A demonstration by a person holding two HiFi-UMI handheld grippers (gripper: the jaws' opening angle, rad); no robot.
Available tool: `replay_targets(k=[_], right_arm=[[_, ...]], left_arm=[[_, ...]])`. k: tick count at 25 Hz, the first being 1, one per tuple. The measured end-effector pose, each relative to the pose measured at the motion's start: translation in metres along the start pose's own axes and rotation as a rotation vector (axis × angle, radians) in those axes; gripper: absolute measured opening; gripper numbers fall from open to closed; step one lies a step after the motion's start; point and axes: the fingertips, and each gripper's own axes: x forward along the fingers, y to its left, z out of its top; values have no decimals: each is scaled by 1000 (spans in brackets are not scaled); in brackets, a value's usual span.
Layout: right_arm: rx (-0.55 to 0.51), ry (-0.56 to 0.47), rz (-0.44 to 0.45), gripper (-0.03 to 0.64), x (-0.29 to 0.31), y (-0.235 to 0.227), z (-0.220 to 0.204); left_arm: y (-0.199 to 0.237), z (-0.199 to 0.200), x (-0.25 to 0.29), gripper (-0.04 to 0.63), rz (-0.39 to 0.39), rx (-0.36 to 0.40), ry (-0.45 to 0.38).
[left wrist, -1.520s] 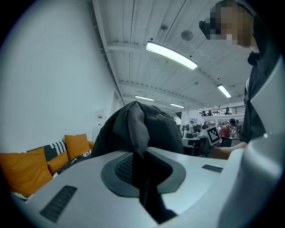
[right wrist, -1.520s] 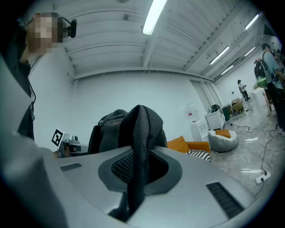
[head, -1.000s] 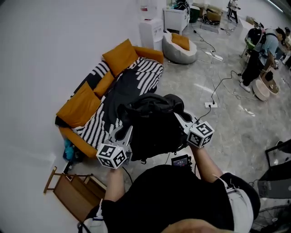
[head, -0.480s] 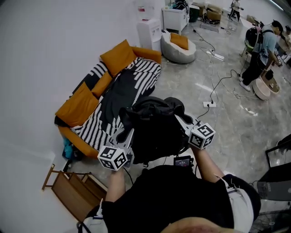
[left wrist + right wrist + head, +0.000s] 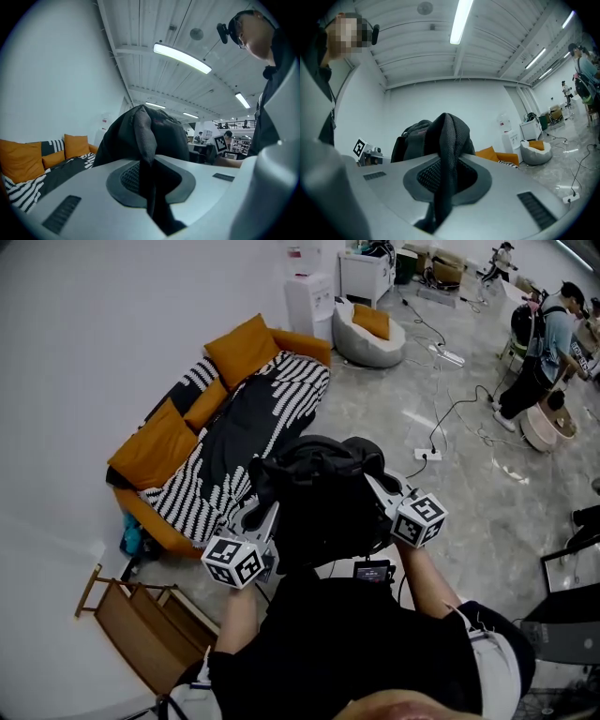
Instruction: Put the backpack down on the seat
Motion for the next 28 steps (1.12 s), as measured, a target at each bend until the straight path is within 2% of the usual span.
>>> replay_targets(k=[6, 15, 23, 28], right_arm=[[-5, 25, -31, 48, -1, -21, -4], [23, 35, -37, 48, 20, -56, -6], [32, 38, -31, 48, 74, -101, 11], [38, 38, -42, 48, 111, -132, 25]], left_arm=[[0, -5, 18, 38, -17, -6, 6], [20, -3, 53, 38, -49, 25, 23], [66, 18, 108, 38, -54, 5, 29], [98, 36, 147, 38, -84, 16, 34]])
